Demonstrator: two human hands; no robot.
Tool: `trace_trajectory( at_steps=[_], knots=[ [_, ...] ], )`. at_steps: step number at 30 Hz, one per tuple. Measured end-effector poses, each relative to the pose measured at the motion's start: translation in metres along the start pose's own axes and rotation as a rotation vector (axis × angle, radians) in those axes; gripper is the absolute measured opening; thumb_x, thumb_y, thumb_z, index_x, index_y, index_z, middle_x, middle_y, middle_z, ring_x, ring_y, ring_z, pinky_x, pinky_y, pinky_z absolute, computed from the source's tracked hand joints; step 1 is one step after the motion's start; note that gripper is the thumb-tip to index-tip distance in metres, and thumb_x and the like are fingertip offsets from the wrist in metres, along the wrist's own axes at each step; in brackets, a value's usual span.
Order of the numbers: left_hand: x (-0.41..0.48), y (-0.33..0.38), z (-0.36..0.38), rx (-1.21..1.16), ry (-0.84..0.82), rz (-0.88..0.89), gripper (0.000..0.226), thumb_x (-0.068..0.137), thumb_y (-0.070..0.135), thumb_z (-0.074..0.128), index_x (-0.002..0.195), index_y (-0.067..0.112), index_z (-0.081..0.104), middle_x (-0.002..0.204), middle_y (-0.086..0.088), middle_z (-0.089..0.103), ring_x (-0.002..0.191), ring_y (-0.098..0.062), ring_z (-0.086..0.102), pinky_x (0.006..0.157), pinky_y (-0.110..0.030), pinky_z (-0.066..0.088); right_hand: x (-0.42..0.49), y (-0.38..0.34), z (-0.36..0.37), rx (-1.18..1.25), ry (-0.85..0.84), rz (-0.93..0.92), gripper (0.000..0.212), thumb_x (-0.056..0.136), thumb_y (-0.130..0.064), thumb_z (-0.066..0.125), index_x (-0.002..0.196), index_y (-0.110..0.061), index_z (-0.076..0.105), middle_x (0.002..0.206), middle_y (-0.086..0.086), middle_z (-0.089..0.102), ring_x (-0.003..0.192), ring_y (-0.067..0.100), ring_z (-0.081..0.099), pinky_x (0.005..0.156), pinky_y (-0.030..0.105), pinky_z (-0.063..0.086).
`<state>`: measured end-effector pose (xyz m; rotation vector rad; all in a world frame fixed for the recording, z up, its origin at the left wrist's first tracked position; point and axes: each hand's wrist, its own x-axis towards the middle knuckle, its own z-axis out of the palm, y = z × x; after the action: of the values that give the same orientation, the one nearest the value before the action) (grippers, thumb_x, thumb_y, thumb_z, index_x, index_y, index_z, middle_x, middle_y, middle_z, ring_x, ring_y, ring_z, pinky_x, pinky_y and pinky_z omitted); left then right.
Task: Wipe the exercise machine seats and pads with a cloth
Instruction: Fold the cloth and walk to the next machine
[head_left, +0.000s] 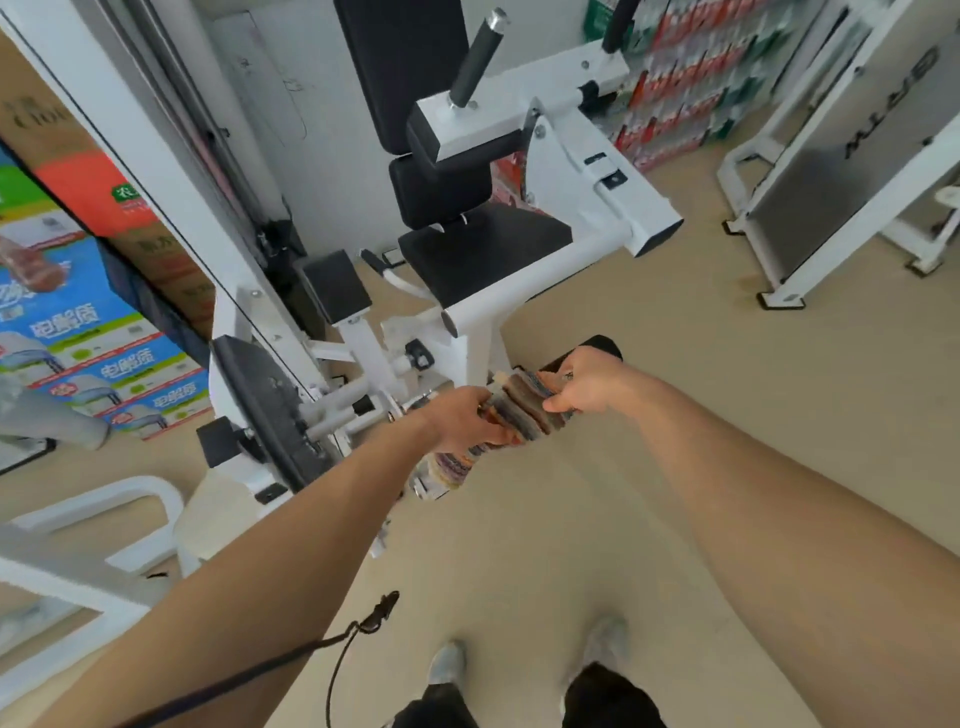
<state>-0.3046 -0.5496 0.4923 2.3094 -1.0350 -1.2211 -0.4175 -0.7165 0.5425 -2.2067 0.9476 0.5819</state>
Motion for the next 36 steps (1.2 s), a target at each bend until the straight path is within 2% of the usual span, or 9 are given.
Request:
trace_trajectory(
  at_steps=[4, 8, 10, 14, 17, 20, 27, 31, 36],
  knots=[
    [0.067, 0.066, 0.011, 0.041, -0.058, 0.005, 0.044, 0.085, 0.039, 0.073, 0.123, 0.020, 0.062, 0.113, -0.002, 0.070, 0.105, -0.023, 0.066, 0.098, -0.039, 0.051, 0.053, 0.069, -0.056, -0.019, -0.057, 0.006, 0.031, 0.082, -0.026, 0.081, 0.104, -0.007, 0.070, 0.080, 0.007, 0.067, 0.075, 0.024, 0.063, 0.066, 0.029, 0.050],
    [0.129, 0.144, 0.029, 0.067, -0.038, -0.025, 0.035, 0.089, 0.038, 0.069, 0.117, 0.018, 0.063, 0.109, 0.001, 0.068, 0.102, -0.022, 0.064, 0.093, -0.033, 0.049, 0.097, 0.138, -0.123, -0.066, -0.153, -0.028, 0.031, 0.089, -0.025, 0.074, 0.113, -0.007, 0.067, 0.089, 0.009, 0.062, 0.077, 0.021, 0.056, 0.072, 0.032, 0.050],
    [0.155, 0.187, 0.038, 0.071, -0.028, -0.056, 0.035, 0.090, 0.039, 0.067, 0.116, 0.015, 0.065, 0.108, -0.001, 0.068, 0.098, -0.022, 0.064, 0.091, -0.033, 0.049, 0.114, 0.169, -0.161, -0.069, -0.173, -0.064, 0.029, 0.091, -0.024, 0.072, 0.116, -0.010, 0.066, 0.084, 0.004, 0.060, 0.074, 0.017, 0.056, 0.070, 0.029, 0.050],
    [0.212, 0.271, 0.048, 0.132, -0.046, -0.095, 0.040, 0.090, 0.041, 0.067, 0.121, 0.017, 0.066, 0.110, -0.003, 0.068, 0.096, -0.022, 0.062, 0.086, -0.031, 0.048, 0.145, 0.230, -0.240, 0.014, -0.162, -0.083, 0.025, 0.091, -0.022, 0.073, 0.113, -0.014, 0.064, 0.085, 0.001, 0.062, 0.076, 0.015, 0.059, 0.072, 0.030, 0.052],
    [0.263, 0.323, 0.046, 0.159, -0.057, -0.100, 0.042, 0.086, 0.043, 0.071, 0.120, 0.019, 0.065, 0.109, -0.002, 0.070, 0.100, -0.025, 0.065, 0.089, -0.033, 0.051, 0.175, 0.265, -0.293, 0.073, -0.134, -0.091, 0.028, 0.090, -0.020, 0.074, 0.113, -0.020, 0.057, 0.086, 0.002, 0.063, 0.077, 0.016, 0.060, 0.078, 0.034, 0.053],
    [0.322, 0.365, 0.038, 0.160, -0.054, -0.098, 0.048, 0.084, 0.046, 0.073, 0.124, 0.022, 0.063, 0.111, 0.000, 0.071, 0.098, -0.022, 0.065, 0.092, -0.034, 0.051, 0.209, 0.294, -0.337, 0.106, -0.094, -0.097, 0.026, 0.089, -0.017, 0.074, 0.111, -0.015, 0.061, 0.083, 0.002, 0.061, 0.078, 0.018, 0.059, 0.075, 0.033, 0.051],
    [0.461, 0.427, 0.004, 0.086, 0.084, -0.081, 0.031, 0.089, 0.026, 0.068, 0.116, 0.011, 0.069, 0.105, -0.006, 0.072, 0.093, -0.024, 0.065, 0.086, -0.034, 0.052, 0.296, 0.325, -0.438, 0.016, -0.013, -0.137, 0.018, 0.082, -0.018, 0.076, 0.095, -0.014, 0.065, 0.096, 0.007, 0.064, 0.089, 0.023, 0.057, 0.069, 0.028, 0.039],
    [0.533, 0.447, -0.031, -0.002, 0.122, -0.130, 0.032, 0.088, 0.028, 0.069, 0.115, 0.011, 0.070, 0.105, -0.007, 0.073, 0.096, -0.026, 0.067, 0.090, -0.038, 0.053, 0.355, 0.326, -0.487, 0.009, -0.012, -0.186, 0.031, 0.080, -0.019, 0.075, 0.110, -0.015, 0.066, 0.104, 0.007, 0.063, 0.097, 0.025, 0.059, 0.077, 0.030, 0.044],
    [0.580, 0.460, -0.077, -0.070, 0.164, -0.211, 0.030, 0.089, 0.031, 0.069, 0.109, 0.009, 0.068, 0.096, -0.006, 0.067, 0.087, -0.025, 0.060, 0.075, -0.034, 0.046, 0.425, 0.313, -0.539, -0.066, -0.078, -0.248, 0.021, 0.086, -0.016, 0.071, 0.105, -0.013, 0.062, 0.097, 0.006, 0.062, 0.091, 0.023, 0.057, 0.071, 0.030, 0.040]
  ],
)
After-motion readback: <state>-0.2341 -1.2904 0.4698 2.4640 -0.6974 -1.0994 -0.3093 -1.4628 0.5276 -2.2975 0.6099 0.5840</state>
